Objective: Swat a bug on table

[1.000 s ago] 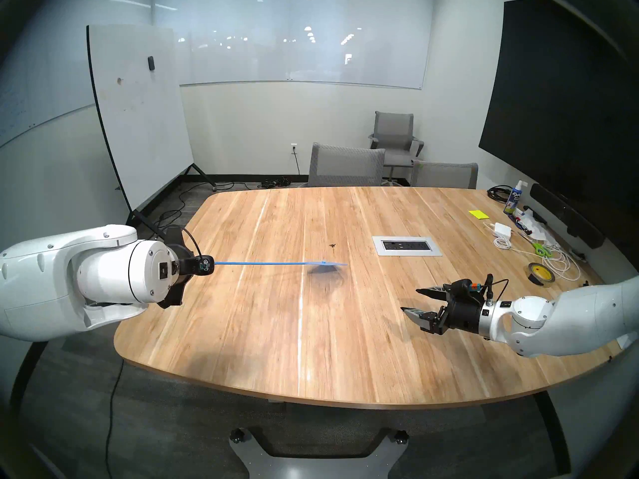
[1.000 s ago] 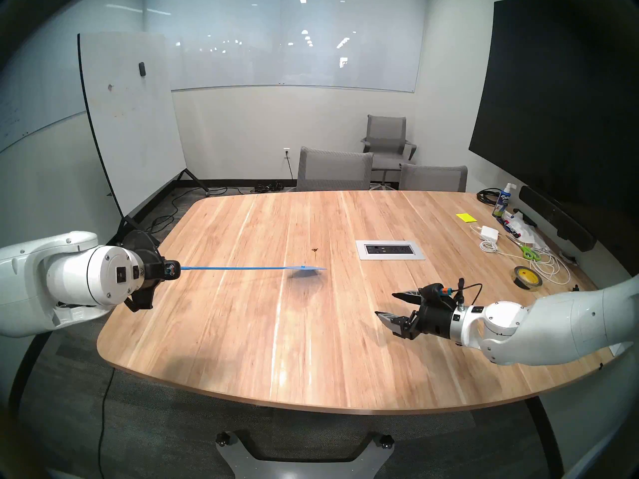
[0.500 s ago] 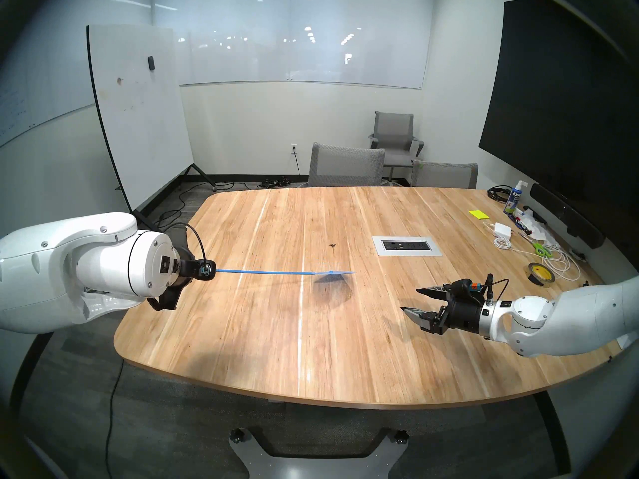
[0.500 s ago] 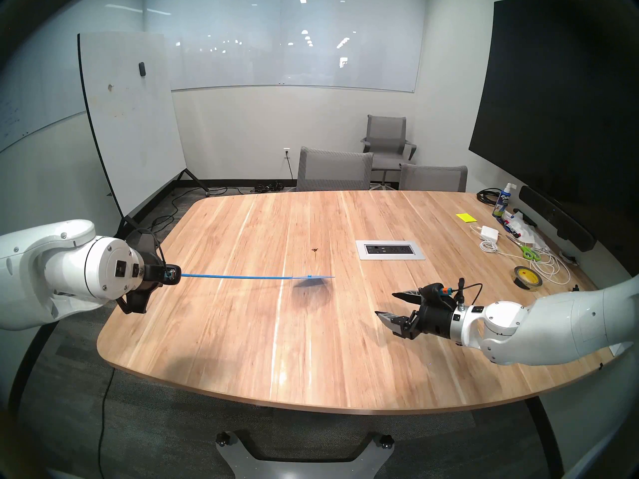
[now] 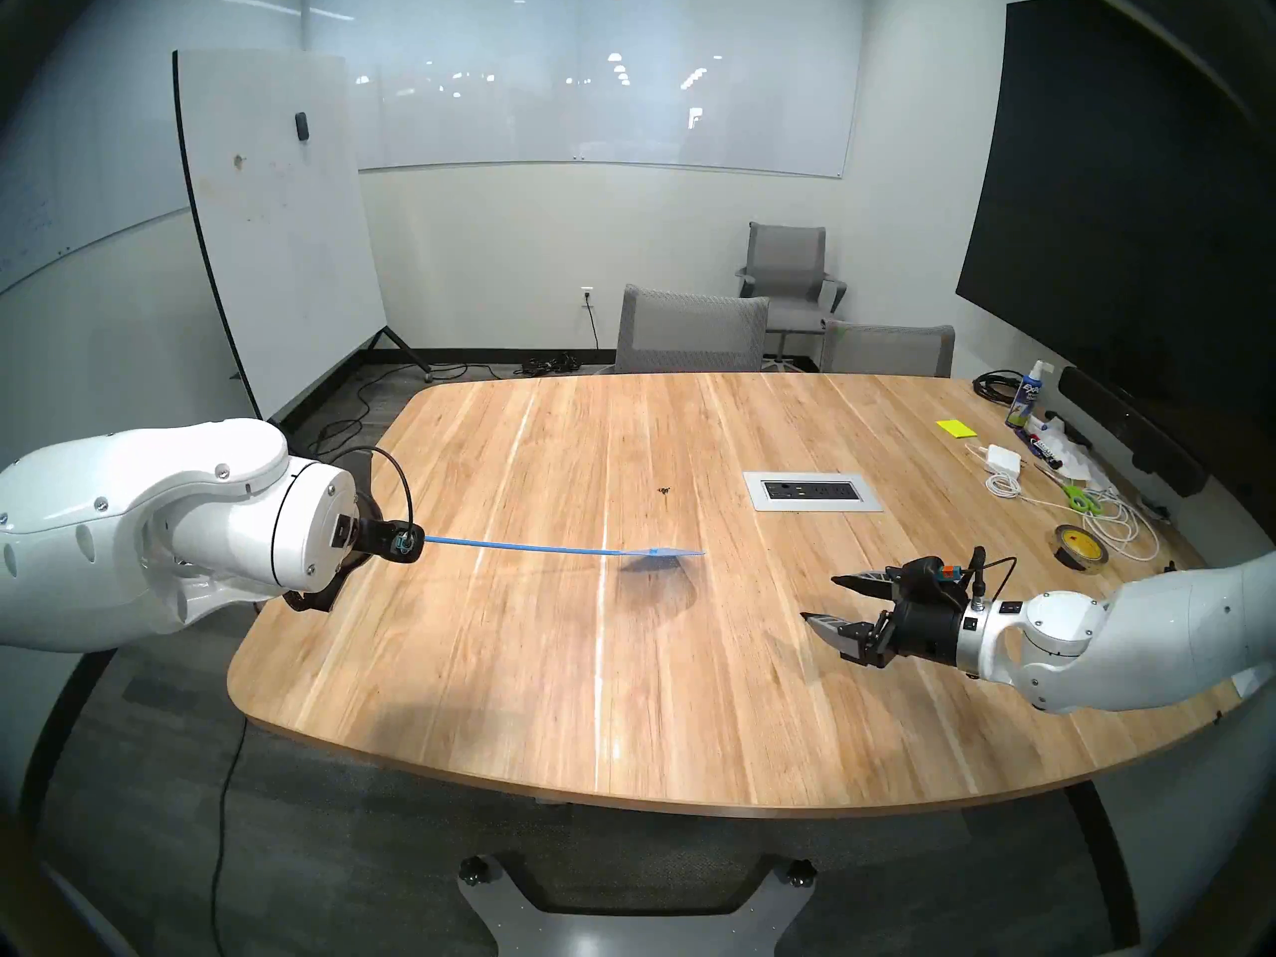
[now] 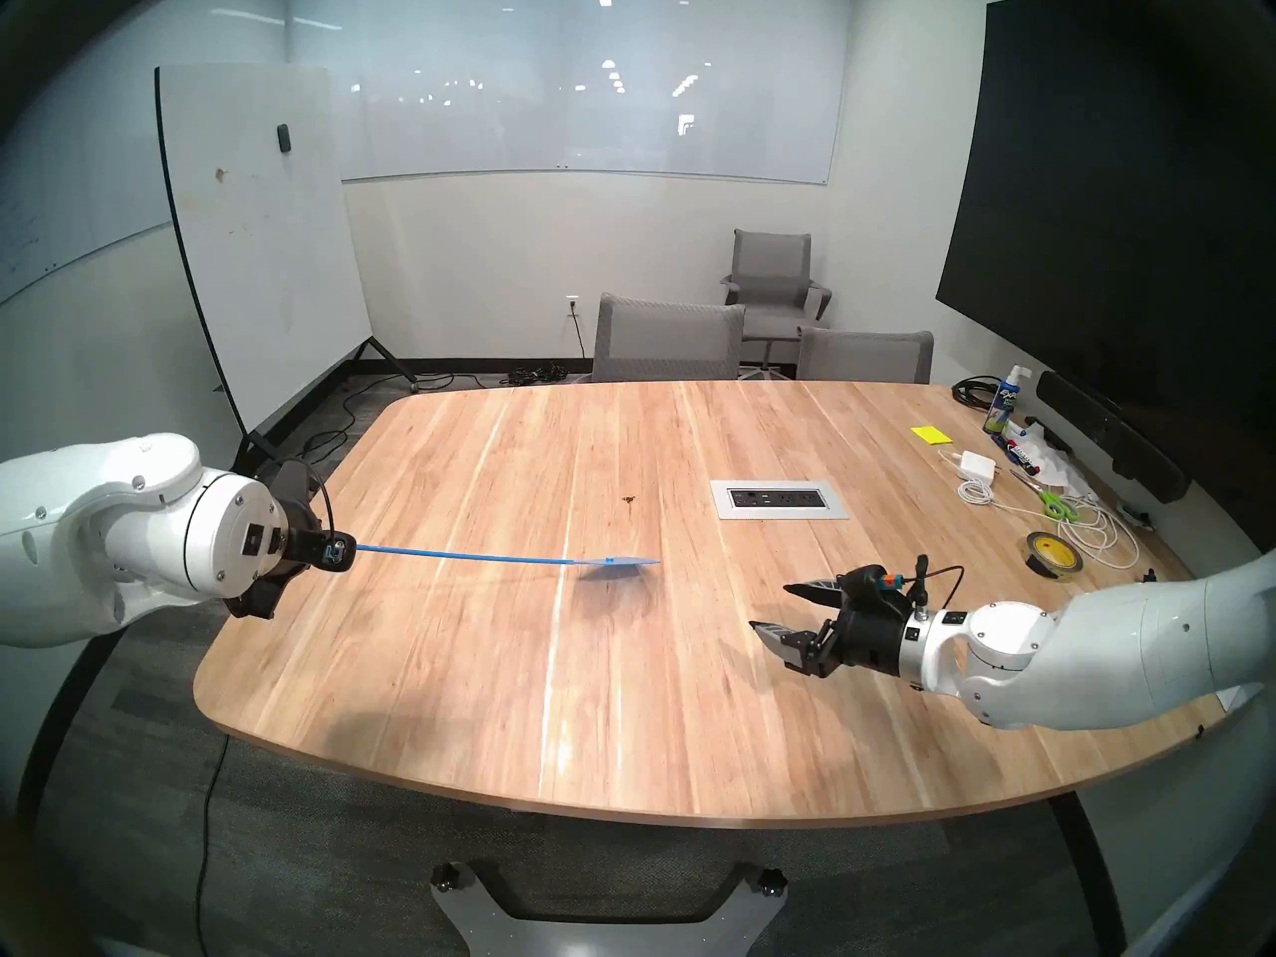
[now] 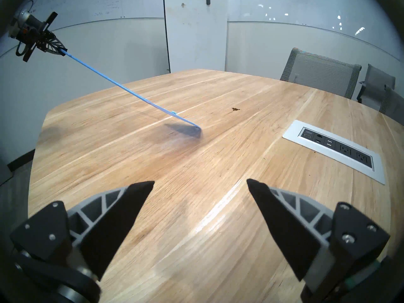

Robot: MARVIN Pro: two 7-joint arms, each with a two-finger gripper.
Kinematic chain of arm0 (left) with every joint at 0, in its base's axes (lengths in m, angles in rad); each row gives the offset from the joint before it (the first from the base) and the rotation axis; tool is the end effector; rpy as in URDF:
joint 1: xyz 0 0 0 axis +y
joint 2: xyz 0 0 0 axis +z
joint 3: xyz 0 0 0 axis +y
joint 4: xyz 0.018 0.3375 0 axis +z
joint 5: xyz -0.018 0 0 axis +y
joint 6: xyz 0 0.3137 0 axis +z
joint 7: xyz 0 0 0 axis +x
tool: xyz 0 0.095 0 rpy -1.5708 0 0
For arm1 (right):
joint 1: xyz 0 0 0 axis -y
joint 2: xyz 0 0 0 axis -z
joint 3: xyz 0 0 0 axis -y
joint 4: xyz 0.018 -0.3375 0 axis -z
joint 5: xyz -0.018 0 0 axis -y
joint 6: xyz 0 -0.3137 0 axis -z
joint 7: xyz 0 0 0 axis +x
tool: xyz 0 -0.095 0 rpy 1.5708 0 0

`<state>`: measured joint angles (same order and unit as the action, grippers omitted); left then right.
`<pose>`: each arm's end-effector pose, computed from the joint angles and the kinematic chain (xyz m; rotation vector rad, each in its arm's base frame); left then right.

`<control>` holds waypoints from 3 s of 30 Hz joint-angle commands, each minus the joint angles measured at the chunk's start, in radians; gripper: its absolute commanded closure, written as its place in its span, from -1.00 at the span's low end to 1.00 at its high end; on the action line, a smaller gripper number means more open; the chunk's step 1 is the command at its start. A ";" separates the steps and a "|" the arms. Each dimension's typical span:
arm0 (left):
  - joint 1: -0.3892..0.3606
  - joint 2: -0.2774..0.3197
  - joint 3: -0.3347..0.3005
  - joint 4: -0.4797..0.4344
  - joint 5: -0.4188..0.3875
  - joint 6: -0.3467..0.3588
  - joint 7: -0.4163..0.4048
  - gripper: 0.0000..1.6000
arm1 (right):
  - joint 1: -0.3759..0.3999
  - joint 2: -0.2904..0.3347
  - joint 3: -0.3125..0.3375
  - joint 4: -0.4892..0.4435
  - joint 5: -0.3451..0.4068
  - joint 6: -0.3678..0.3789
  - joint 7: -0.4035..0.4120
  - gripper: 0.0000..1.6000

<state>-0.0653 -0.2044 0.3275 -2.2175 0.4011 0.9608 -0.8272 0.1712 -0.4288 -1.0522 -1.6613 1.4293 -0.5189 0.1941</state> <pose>0.3649 0.1317 -0.1319 -1.5807 1.6791 -0.4063 0.3939 -0.1683 -0.2719 -2.1466 -0.8825 -1.4421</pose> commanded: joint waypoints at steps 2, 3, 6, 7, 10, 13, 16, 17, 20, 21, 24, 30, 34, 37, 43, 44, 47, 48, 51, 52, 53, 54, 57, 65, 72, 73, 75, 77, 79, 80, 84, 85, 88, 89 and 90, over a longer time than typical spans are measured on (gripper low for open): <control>0.019 -0.026 -0.011 0.002 0.061 -0.001 0.046 1.00 | 0.013 0.001 0.010 0.001 0.001 -0.005 0.001 -1.00; 0.028 -0.028 -0.020 0.004 0.056 -0.001 0.054 1.00 | 0.013 0.001 0.010 0.001 0.001 -0.005 0.001 -1.00; 0.032 -0.024 -0.041 0.001 0.039 -0.001 0.073 1.00 | 0.012 0.001 0.011 0.001 0.000 -0.005 0.001 -1.00; 0.033 -0.024 -0.047 0.001 0.033 -0.001 0.076 1.00 | 0.012 0.002 0.011 0.001 0.000 -0.005 0.001 -1.00; 0.038 -0.021 -0.072 -0.005 0.007 -0.001 0.092 1.00 | 0.012 0.002 0.011 0.001 0.000 -0.005 0.001 -1.00; 0.043 -0.025 -0.093 -0.002 -0.013 -0.001 0.106 1.00 | 0.012 0.002 0.011 0.001 0.000 -0.004 0.001 -1.00; 0.050 -0.030 -0.112 0.006 -0.039 -0.001 0.124 1.00 | 0.011 0.002 0.011 0.001 0.000 -0.004 0.001 -1.00; 0.054 -0.031 -0.118 0.009 -0.048 -0.001 0.131 1.00 | 0.011 0.002 0.012 0.001 0.000 -0.004 0.001 -1.00; 0.064 -0.037 -0.133 0.020 -0.072 -0.001 0.153 1.00 | 0.011 0.002 0.012 0.001 0.000 -0.004 0.001 -1.00; 0.068 -0.039 -0.137 0.025 -0.080 -0.001 0.161 1.00 | 0.011 0.002 0.012 0.001 -0.001 -0.004 0.001 -1.00; 0.081 -0.048 -0.151 0.043 -0.106 -0.001 0.186 1.00 | 0.011 0.002 0.012 0.001 -0.001 -0.004 0.000 -1.00; 0.103 -0.066 -0.169 0.076 -0.147 -0.001 0.231 1.00 | 0.010 0.002 0.012 0.001 -0.001 -0.004 0.000 -1.00; 0.126 -0.080 -0.190 0.097 -0.192 -0.001 0.282 1.00 | 0.010 0.002 0.012 0.001 -0.001 -0.004 0.000 -1.00; 0.134 -0.086 -0.200 0.102 -0.209 -0.001 0.303 1.00 | 0.010 0.002 0.012 0.001 -0.001 -0.004 0.000 -1.00; 0.153 -0.093 -0.245 0.099 -0.291 -0.001 0.370 1.00 | 0.010 0.002 0.013 0.001 -0.002 -0.004 0.000 -1.00; 0.154 -0.094 -0.261 0.101 -0.314 -0.001 0.387 1.00 | 0.010 0.002 0.013 0.001 -0.002 -0.004 0.000 -1.00; 0.157 -0.095 -0.274 0.105 -0.335 -0.001 0.404 1.00 | 0.010 0.002 0.013 0.001 -0.002 -0.003 0.000 -1.00; 0.160 -0.096 -0.281 0.107 -0.347 -0.001 0.414 1.00 | 0.010 0.002 0.013 0.001 -0.002 -0.003 0.000 -1.00; 0.173 -0.096 -0.302 0.114 -0.391 -0.001 0.454 1.00 | 0.010 0.002 0.013 0.001 -0.002 -0.003 0.000 -1.00; 0.173 -0.096 -0.302 0.114 -0.391 -0.001 0.454 1.00 | 0.010 0.002 0.013 0.001 -0.002 -0.003 0.000 -1.00; 0.179 -0.097 -0.307 0.117 -0.405 -0.001 0.467 1.00 | 0.010 0.002 0.013 0.001 -0.002 -0.003 0.000 -1.00; 0.182 -0.098 -0.310 0.120 -0.413 -0.001 0.476 1.00 | 0.010 0.002 0.013 0.001 -0.002 -0.003 0.000 -1.00; 0.202 -0.104 -0.323 0.133 -0.460 -0.001 0.524 1.00 | 0.009 0.002 0.013 0.001 -0.002 -0.003 0.000 -1.00; 0.237 -0.120 -0.337 0.172 -0.517 -0.001 0.608 1.00 | 0.009 0.002 0.014 0.001 -0.003 -0.003 0.000 -1.00; 0.270 -0.153 -0.354 0.227 -0.580 -0.001 0.699 1.00 | 0.009 0.003 0.014 0.001 -0.003 -0.003 0.000 -1.00; 0.275 -0.158 -0.358 0.235 -0.589 -0.001 0.714 1.00 | 0.009 0.003 0.014 0.001 -0.003 -0.003 0.000 -1.00; 0.282 -0.166 -0.364 0.248 -0.605 -0.001 0.737 1.00 | 0.009 0.003 0.014 0.001 -0.003 -0.003 0.000 -1.00; 0.291 -0.176 -0.370 0.262 -0.623 -0.001 0.763 1.00 | 0.009 0.003 0.014 0.001 -0.003 -0.003 0.000 -1.00; 0.302 -0.187 -0.374 0.280 -0.635 -0.001 0.794 1.00 | 0.009 0.003 0.014 0.001 -0.003 -0.003 0.000 -1.00; 0.306 -0.192 -0.376 0.288 -0.643 -0.001 0.803 1.00 | 0.009 0.003 0.014 0.001 -0.003 -0.003 0.000 -1.00; 0.328 -0.213 -0.387 0.319 -0.678 -0.001 0.858 1.00 | 0.009 0.003 0.014 0.001 -0.003 -0.003 0.000 -1.00; 0.333 -0.219 -0.390 0.327 -0.687 -0.001 0.872 1.00 | 0.009 0.003 0.014 0.001 -0.003 -0.003 0.000 -1.00; 0.346 -0.237 -0.398 0.349 -0.711 -0.001 0.914 1.00 | 0.009 0.003 0.014 0.001 -0.003 -0.003 0.000 -1.00; 0.351 -0.244 -0.401 0.359 -0.719 -0.001 0.928 1.00 | 0.009 0.003 0.014 0.001 -0.003 -0.003 0.000 -1.00; 0.355 -0.250 -0.403 0.366 -0.725 -0.001 0.939 1.00 | 0.009 0.003 0.014 0.001 -0.003 -0.003 0.000 -1.00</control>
<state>0.2770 -0.4043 -0.0367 -1.8888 -0.2926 0.9611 0.0256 0.1693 -0.4256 -1.0469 -1.6612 1.4251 -0.5187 0.1938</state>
